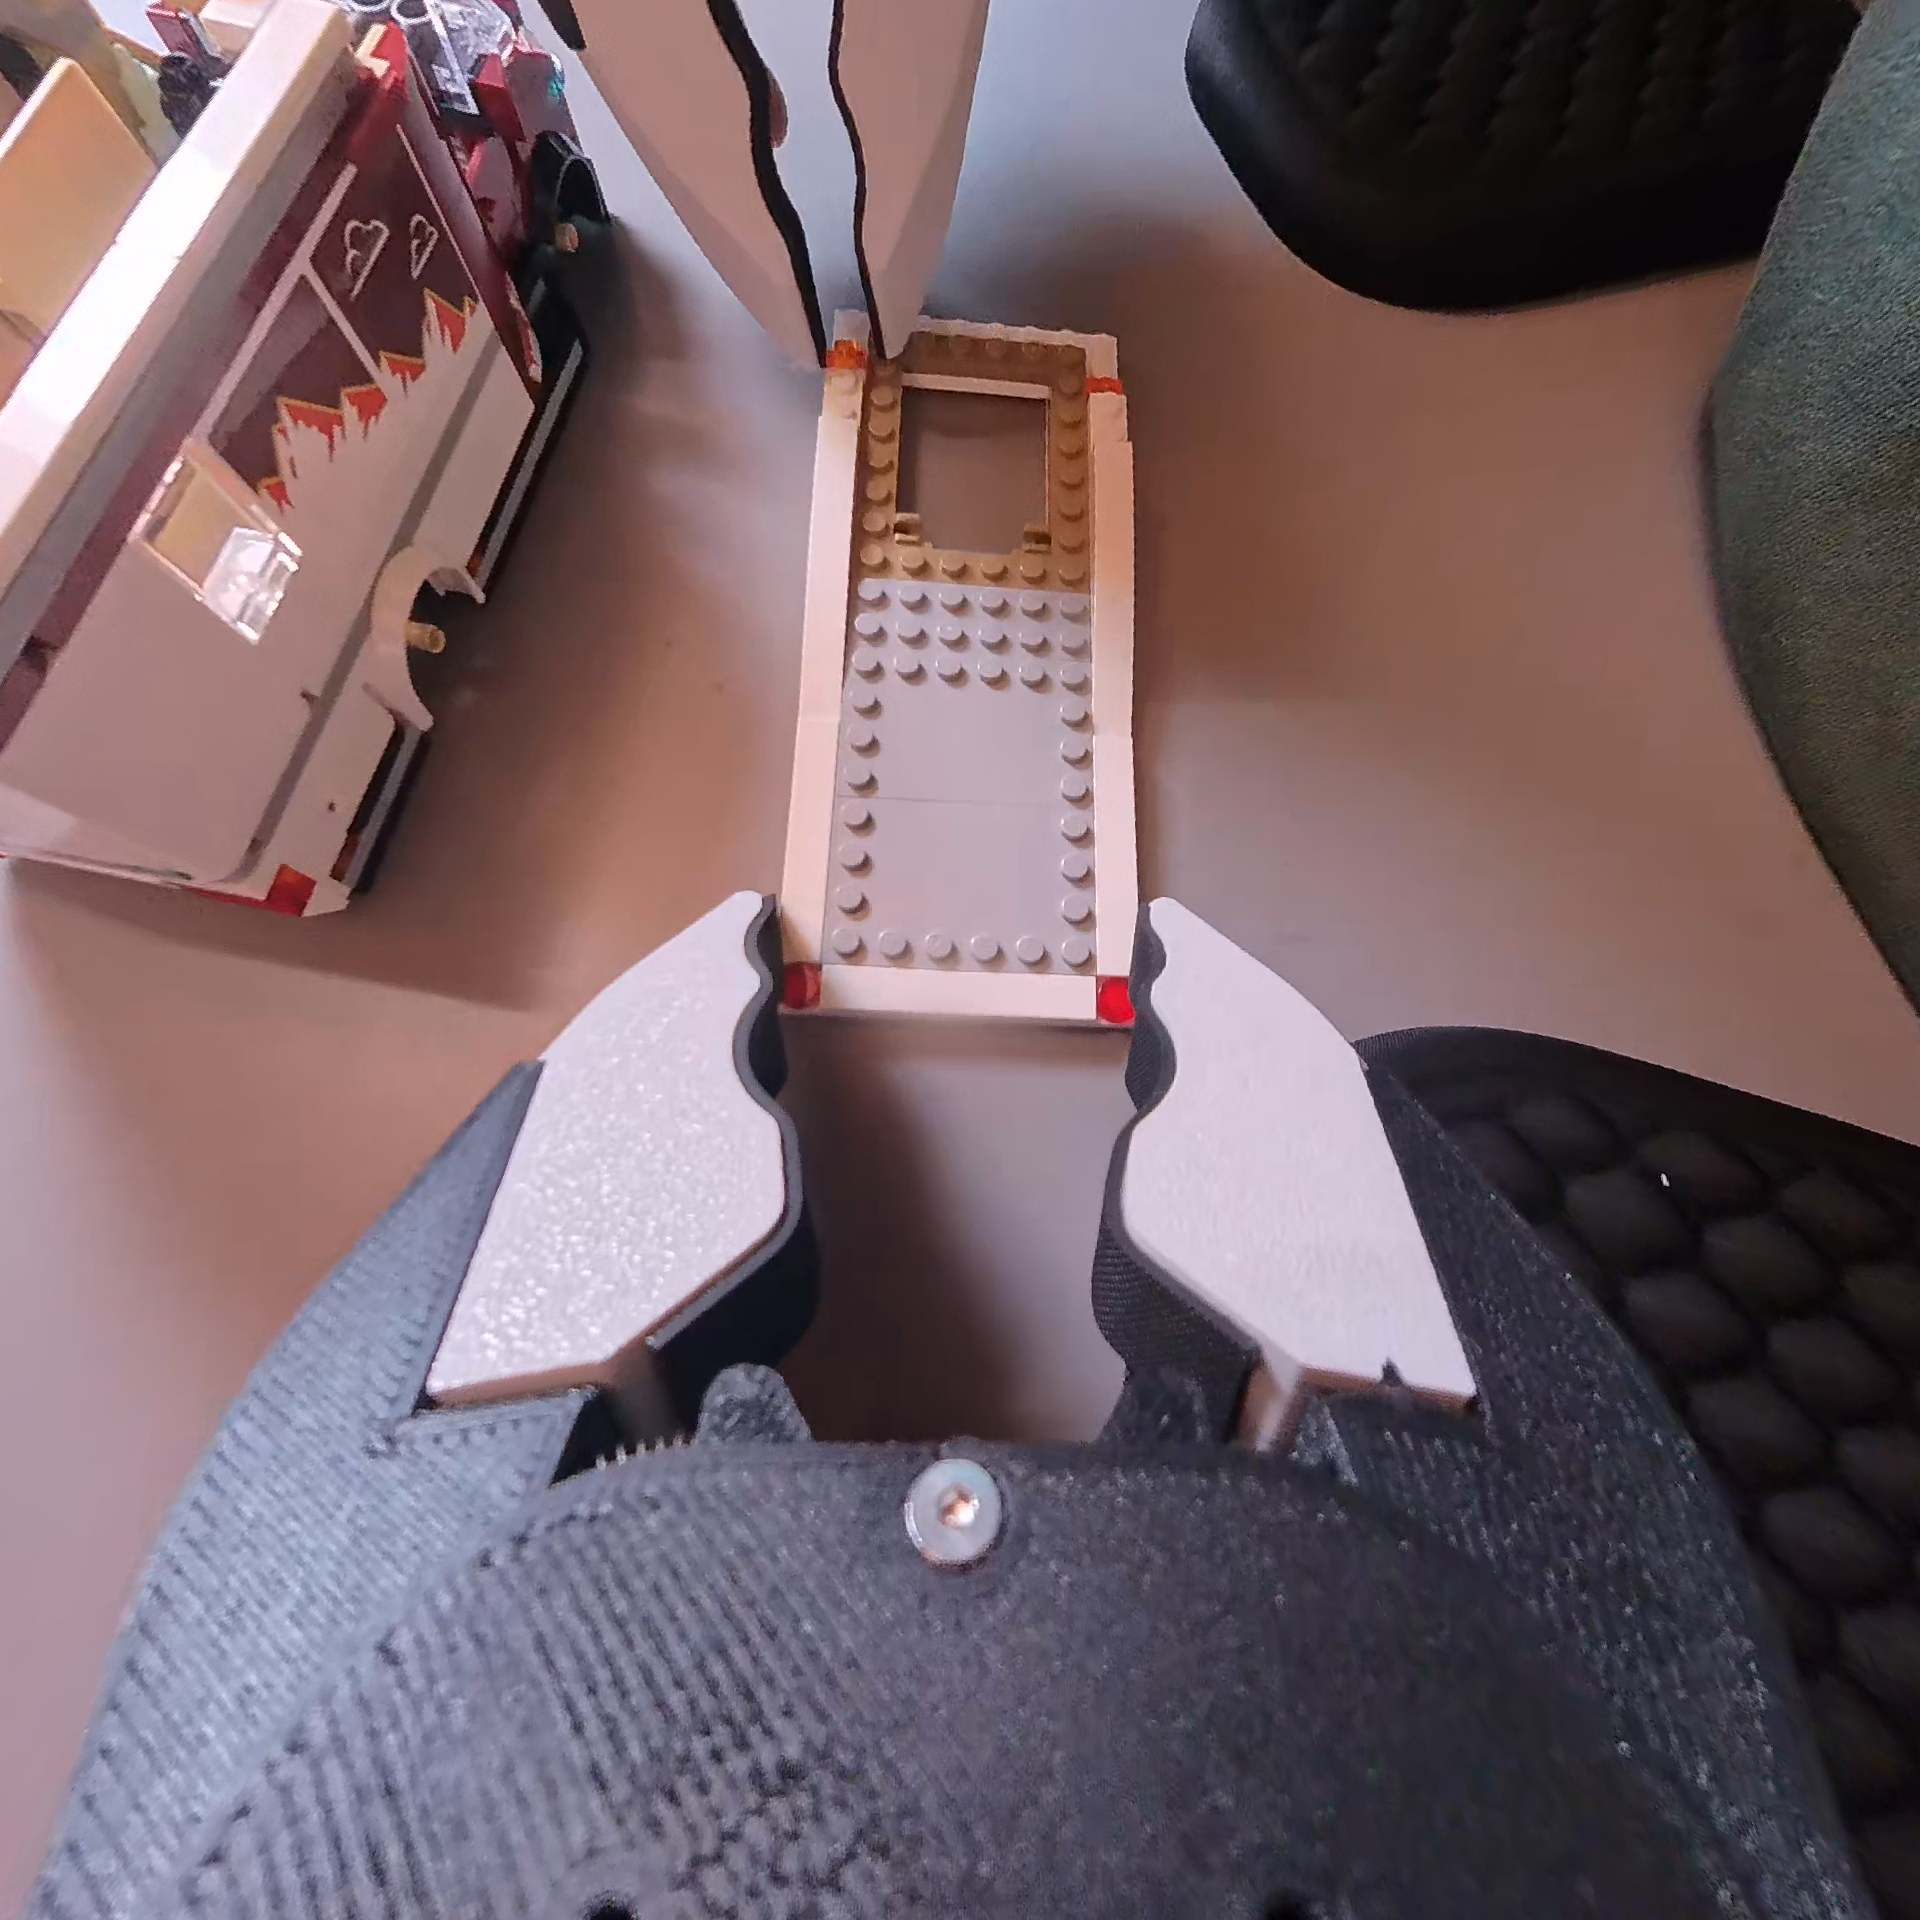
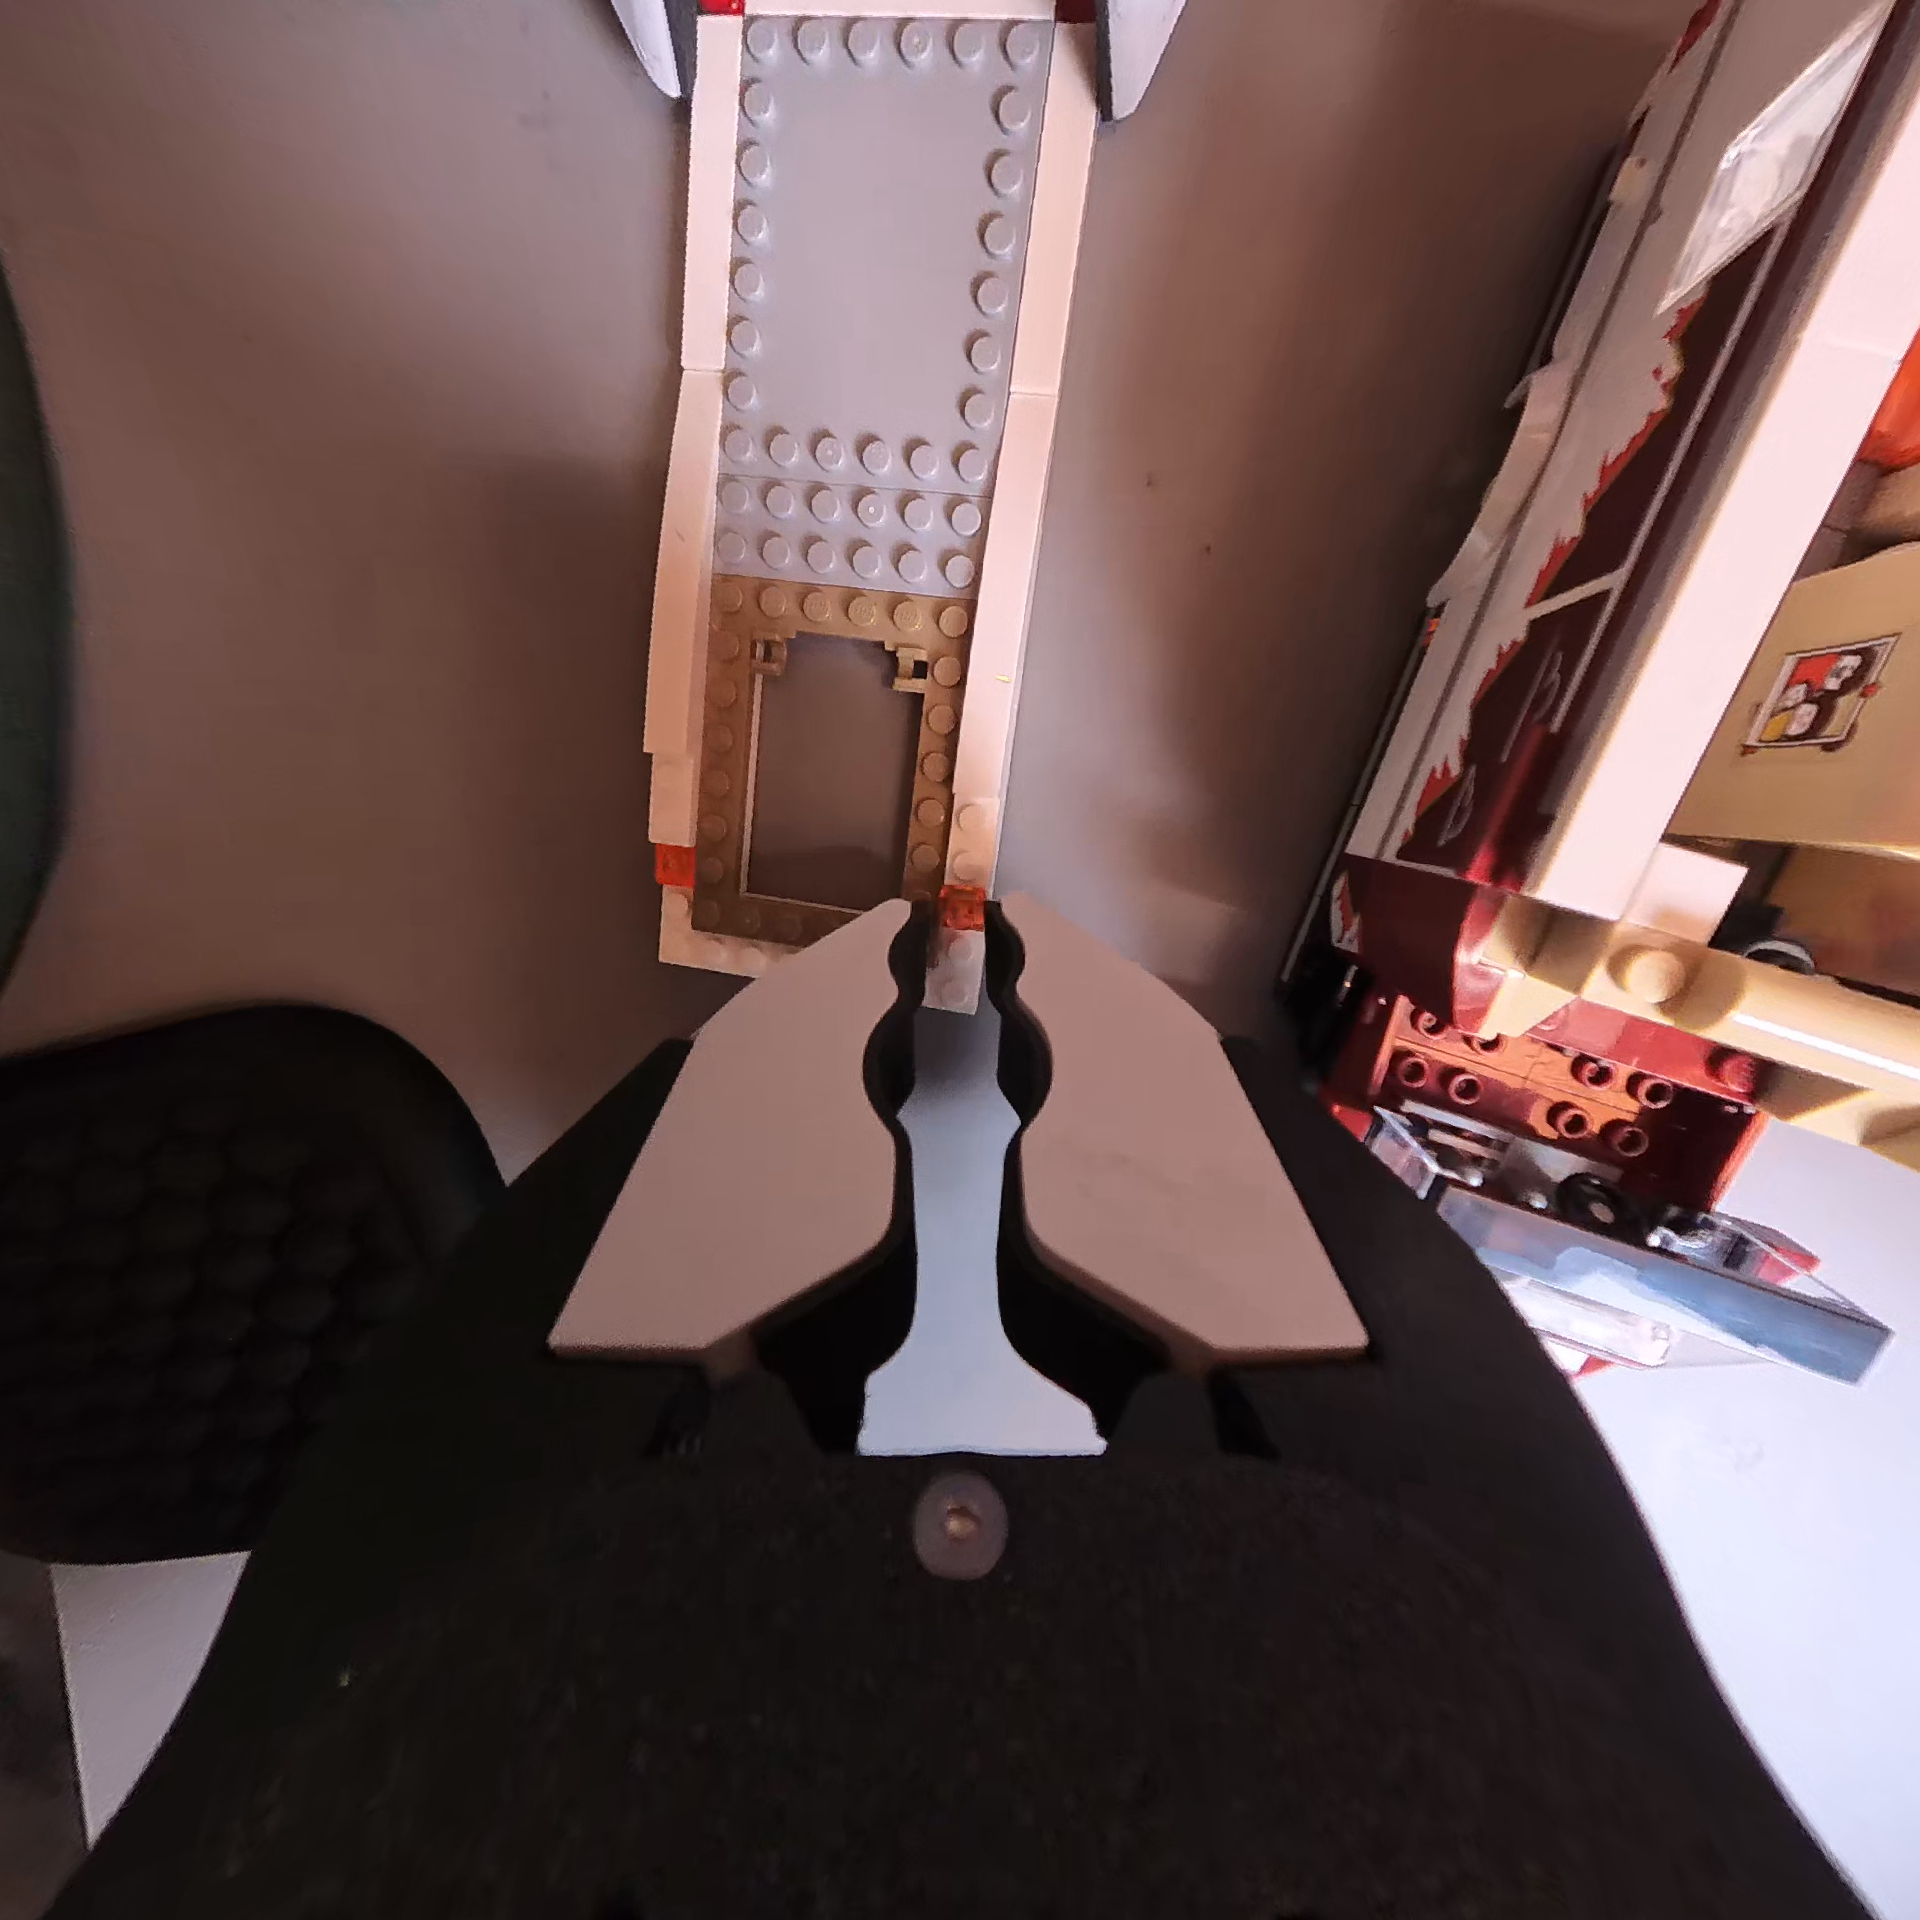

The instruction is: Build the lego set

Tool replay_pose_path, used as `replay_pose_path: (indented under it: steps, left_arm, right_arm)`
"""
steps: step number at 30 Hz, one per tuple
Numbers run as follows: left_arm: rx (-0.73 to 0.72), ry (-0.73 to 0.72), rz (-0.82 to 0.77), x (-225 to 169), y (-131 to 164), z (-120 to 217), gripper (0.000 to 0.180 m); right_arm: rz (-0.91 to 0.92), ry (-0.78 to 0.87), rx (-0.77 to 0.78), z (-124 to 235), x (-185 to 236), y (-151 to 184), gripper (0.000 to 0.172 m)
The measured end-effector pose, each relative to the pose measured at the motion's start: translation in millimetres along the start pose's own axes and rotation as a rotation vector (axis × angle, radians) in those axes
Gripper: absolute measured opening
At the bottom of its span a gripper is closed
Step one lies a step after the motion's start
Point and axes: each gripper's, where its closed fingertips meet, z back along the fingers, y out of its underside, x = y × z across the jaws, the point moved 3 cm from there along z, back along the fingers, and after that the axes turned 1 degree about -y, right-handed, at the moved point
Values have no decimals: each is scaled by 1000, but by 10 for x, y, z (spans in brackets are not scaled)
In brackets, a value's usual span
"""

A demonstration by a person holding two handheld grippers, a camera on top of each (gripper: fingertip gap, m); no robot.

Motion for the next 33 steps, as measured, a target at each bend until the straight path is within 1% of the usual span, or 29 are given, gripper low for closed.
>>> replay_pose_path:
  steps: [16, 26, 33]
  left_arm:
    - [-5, -4, -3, -4, 2, 2, 65]
    - [-8, -9, -3, -9, 2, 1, 65]
    - [-8, -10, -3, -8, 3, 0, 65]
  right_arm:
    - [-44, -41, -30, 3, 6, 19, 11]
    - [-89, -53, -102, 28, 26, 10, 15]
    - [-120, -26, -155, 55, 14, 28, 10]
